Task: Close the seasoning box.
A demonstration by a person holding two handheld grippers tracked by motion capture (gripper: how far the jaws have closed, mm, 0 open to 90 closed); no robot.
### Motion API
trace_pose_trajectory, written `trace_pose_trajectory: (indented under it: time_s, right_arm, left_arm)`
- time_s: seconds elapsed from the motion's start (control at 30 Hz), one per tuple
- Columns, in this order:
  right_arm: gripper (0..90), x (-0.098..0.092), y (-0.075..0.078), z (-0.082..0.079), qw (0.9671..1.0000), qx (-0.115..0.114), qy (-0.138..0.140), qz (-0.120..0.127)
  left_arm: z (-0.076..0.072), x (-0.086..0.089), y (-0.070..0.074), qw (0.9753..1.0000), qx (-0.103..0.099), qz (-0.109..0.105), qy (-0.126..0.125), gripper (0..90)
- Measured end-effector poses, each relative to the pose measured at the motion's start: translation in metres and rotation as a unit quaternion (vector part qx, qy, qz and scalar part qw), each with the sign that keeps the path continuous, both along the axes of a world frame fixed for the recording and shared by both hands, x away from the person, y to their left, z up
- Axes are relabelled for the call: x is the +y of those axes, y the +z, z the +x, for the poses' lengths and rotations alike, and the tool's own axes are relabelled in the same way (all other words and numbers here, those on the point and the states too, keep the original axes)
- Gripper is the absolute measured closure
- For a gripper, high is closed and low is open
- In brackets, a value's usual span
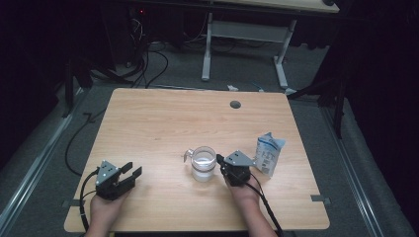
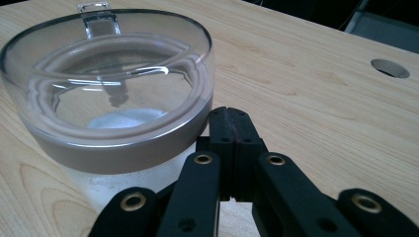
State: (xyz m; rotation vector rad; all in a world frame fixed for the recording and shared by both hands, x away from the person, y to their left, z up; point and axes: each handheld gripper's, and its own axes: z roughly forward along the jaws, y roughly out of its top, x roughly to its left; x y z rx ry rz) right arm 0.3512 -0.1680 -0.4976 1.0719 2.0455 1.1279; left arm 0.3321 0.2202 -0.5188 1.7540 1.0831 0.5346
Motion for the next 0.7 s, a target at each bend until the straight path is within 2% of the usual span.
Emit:
trace_pose_trajectory:
  time_s: [0.2,0.43,0.63,0.7]
  right_arm:
    - [90.0,0.0,-0.001,-0.003,1.0,0.001,-0.004,-0.003]
    - [90.0,0.0,-0.003,-0.02,0.9999,-0.011,-0.007,0.0]
    - [90.0,0.002,-0.003,-0.029,0.9999,-0.011,0.002,0.003]
    - [90.0,0.005,-0.003,-0.032,0.9998,-0.011,0.012,0.007]
  left_arm:
    - [-0.002,0.003,0.001,1.0,0.0,-0.01,-0.002,55.0]
    - [-0.006,0.004,0.004,0.9999,-0.005,-0.01,-0.004,53.5]
    - [-0.01,0.003,0.005,1.0,-0.008,-0.003,-0.003,53.2]
    - [-0.009,0.003,0.006,0.9999,-0.009,-0.009,0.001,53.2]
